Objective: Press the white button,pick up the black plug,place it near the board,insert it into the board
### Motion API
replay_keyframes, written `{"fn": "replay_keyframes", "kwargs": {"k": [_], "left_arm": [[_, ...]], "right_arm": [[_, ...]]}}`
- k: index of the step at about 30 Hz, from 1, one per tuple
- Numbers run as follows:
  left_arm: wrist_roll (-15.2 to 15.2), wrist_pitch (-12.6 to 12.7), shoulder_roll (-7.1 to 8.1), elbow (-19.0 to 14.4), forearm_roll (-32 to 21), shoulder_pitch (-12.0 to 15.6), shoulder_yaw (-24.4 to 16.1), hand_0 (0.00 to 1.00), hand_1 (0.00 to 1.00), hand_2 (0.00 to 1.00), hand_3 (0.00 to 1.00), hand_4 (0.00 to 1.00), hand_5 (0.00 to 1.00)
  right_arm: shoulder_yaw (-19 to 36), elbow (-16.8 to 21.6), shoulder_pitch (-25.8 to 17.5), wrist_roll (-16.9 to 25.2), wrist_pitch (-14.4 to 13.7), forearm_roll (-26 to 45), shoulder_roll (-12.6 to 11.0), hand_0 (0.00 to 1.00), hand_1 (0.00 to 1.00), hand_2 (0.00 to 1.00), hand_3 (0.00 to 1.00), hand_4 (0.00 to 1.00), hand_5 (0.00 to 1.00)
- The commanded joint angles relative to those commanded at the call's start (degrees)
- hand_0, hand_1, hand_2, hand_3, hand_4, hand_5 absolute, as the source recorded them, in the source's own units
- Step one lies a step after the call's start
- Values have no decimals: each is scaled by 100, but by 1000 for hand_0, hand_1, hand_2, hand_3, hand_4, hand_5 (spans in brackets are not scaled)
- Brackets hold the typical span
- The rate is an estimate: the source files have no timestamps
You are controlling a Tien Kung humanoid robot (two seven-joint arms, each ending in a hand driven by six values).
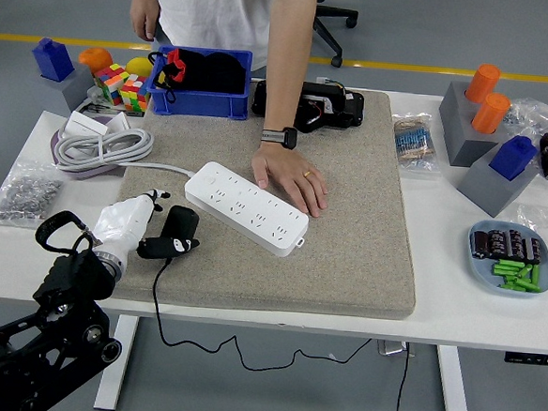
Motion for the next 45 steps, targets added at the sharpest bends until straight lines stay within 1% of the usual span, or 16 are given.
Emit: {"fn": "replay_keyframes", "kwargs": {"k": [5,6,11,12,17,18,23,24,29,30,32,35,36,41,42,45], "left_arm": [[0,13,-1,85,-7,-35,71,391,581,653,814,998,401],[0,20,-3,93,0,-37,70,350,512,600,786,975,260],[0,109,-10,110,39,-41,66,350,512,600,786,975,260],[0,121,-10,108,36,-42,66,298,407,482,738,879,118],[0,221,-8,89,88,-53,91,298,407,482,738,879,118],[0,247,-9,89,96,-57,99,255,301,383,629,781,2],[0,309,-11,86,167,-73,119,255,301,383,629,781,2],[0,310,-12,85,171,-75,119,220,258,339,590,638,2],[-17,333,-14,109,165,-93,138,220,258,339,590,638,2],[-54,351,-14,114,167,-95,147,215,240,323,591,609,2],[-104,376,-15,120,164,-97,156,215,240,323,591,609,2],[-255,452,-19,153,165,-102,176,215,240,323,591,609,2],[-311,484,-20,166,154,-104,180,186,209,284,574,579,2],[-642,705,-1,201,103,-132,184,186,209,284,574,579,2],[-710,750,8,198,86,-147,185,179,197,278,570,567,2],[-850,823,26,192,38,-191,185,179,197,278,570,567,2]], "right_arm": [[0,-2,-4,9,-7,1,3,639,644,624,603,680,457],[-1,-3,-5,10,-8,2,4,639,644,624,603,680,457],[-13,2,-9,17,-12,11,5,639,644,624,603,680,457],[-16,2,-10,18,-13,11,5,639,644,624,603,680,458],[-11,2,-4,24,-19,12,5,639,644,624,603,680,458],[-12,1,-4,26,-21,12,4,639,644,623,603,680,457],[-4,2,-2,36,-30,13,5,639,644,623,603,680,457],[-5,0,-2,37,-32,13,5,638,644,624,603,680,459],[-13,3,-4,48,-39,17,9,638,644,624,603,680,459],[-16,4,-4,50,-40,19,10,638,644,623,603,680,460],[-17,4,-4,51,-41,17,11,638,644,623,603,680,460],[-16,1,-8,55,-45,14,13,638,644,623,603,680,460],[-19,1,-11,57,-47,16,13,638,644,622,602,680,459],[-24,0,-5,64,-54,15,16,638,644,622,602,680,459],[-31,2,-5,66,-55,21,16,636,643,621,603,679,459],[-41,0,-3,69,-57,24,17,636,643,621,603,679,459]]}}
